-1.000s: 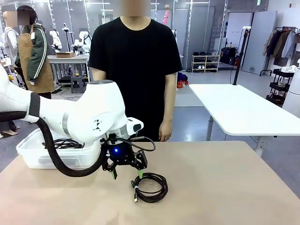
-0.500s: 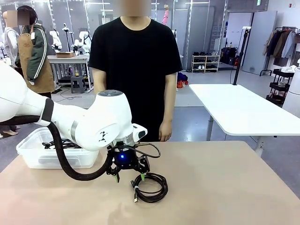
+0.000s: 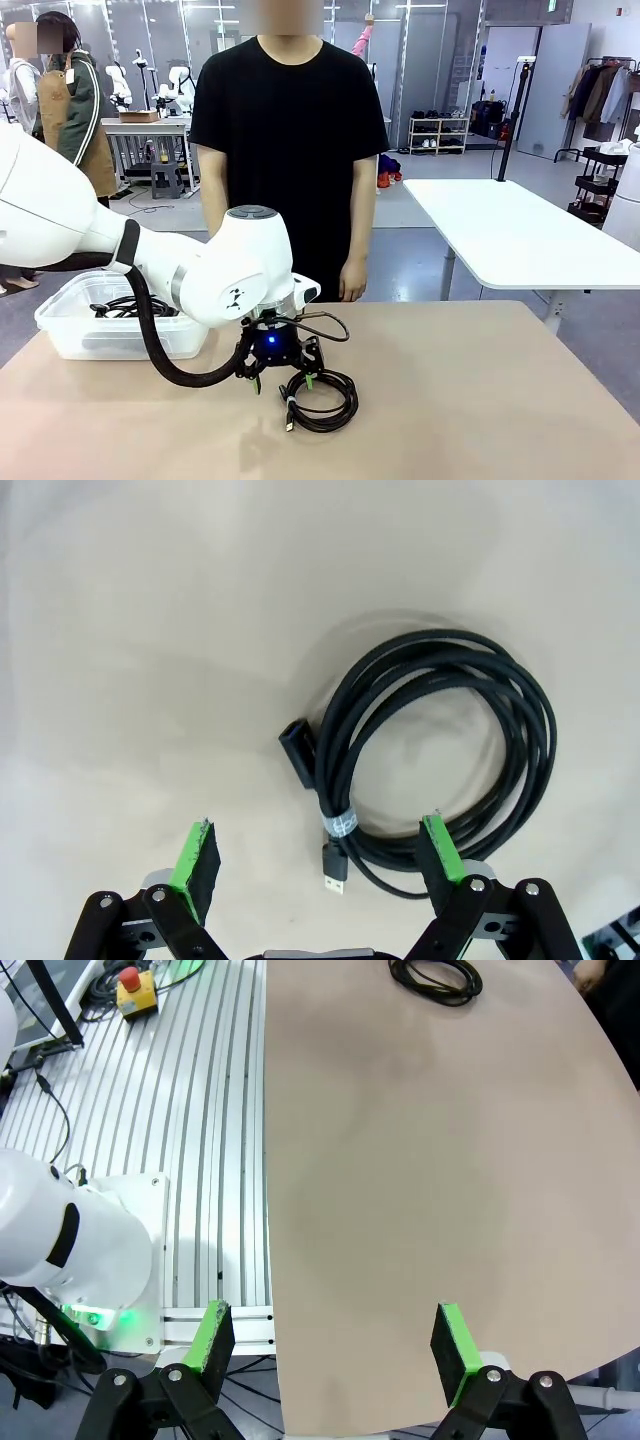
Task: Organize and store the cables.
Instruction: Place the USB Extension Cable into the Organizing box.
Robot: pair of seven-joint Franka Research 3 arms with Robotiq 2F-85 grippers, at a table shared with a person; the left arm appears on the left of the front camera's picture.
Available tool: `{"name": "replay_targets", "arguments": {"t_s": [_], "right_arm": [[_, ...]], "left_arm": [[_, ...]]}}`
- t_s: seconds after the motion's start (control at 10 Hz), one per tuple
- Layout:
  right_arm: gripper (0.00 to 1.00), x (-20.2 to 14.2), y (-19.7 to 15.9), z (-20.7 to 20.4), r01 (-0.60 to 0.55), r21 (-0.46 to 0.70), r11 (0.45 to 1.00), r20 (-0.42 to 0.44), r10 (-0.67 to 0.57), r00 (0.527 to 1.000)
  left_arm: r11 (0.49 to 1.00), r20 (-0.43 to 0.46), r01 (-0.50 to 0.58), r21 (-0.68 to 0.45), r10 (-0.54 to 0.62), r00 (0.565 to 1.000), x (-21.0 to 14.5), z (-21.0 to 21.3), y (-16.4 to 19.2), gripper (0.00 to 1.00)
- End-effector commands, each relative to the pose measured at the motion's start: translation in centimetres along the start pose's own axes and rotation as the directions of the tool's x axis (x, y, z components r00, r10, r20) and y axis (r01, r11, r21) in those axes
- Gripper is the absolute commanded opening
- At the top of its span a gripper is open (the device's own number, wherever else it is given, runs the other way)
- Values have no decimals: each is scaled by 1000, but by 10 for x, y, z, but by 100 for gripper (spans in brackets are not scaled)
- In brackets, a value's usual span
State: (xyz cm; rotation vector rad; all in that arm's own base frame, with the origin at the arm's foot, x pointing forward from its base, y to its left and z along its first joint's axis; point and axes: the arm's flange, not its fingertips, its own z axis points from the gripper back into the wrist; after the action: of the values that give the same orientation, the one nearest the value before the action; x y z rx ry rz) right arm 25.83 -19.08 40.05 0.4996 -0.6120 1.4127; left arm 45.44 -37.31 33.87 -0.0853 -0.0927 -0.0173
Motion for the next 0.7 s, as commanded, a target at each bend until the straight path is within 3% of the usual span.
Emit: {"name": "replay_targets", "arguments": {"t_s": [0.0, 0.2, 0.3, 0.6], "right_arm": [[100, 0, -1, 1, 1, -4, 1000, 10, -1, 1000], [100, 0, -1, 1, 1, -4, 1000, 10, -1, 1000], [100, 0, -1, 1, 1, -4, 1000, 10, -1, 1000], [100, 0, -1, 1, 1, -4, 1000, 10, -1, 1000]], "left_arm": [[998, 12, -26, 50, 26, 1000, 12, -6, -7, 100], [996, -13, -51, 69, 52, 999, 18, -12, -3, 100], [999, -21, 8, 33, -7, 1000, 18, -8, -1, 100], [999, -9, -27, 25, 28, 1000, 13, -12, 7, 100]]}}
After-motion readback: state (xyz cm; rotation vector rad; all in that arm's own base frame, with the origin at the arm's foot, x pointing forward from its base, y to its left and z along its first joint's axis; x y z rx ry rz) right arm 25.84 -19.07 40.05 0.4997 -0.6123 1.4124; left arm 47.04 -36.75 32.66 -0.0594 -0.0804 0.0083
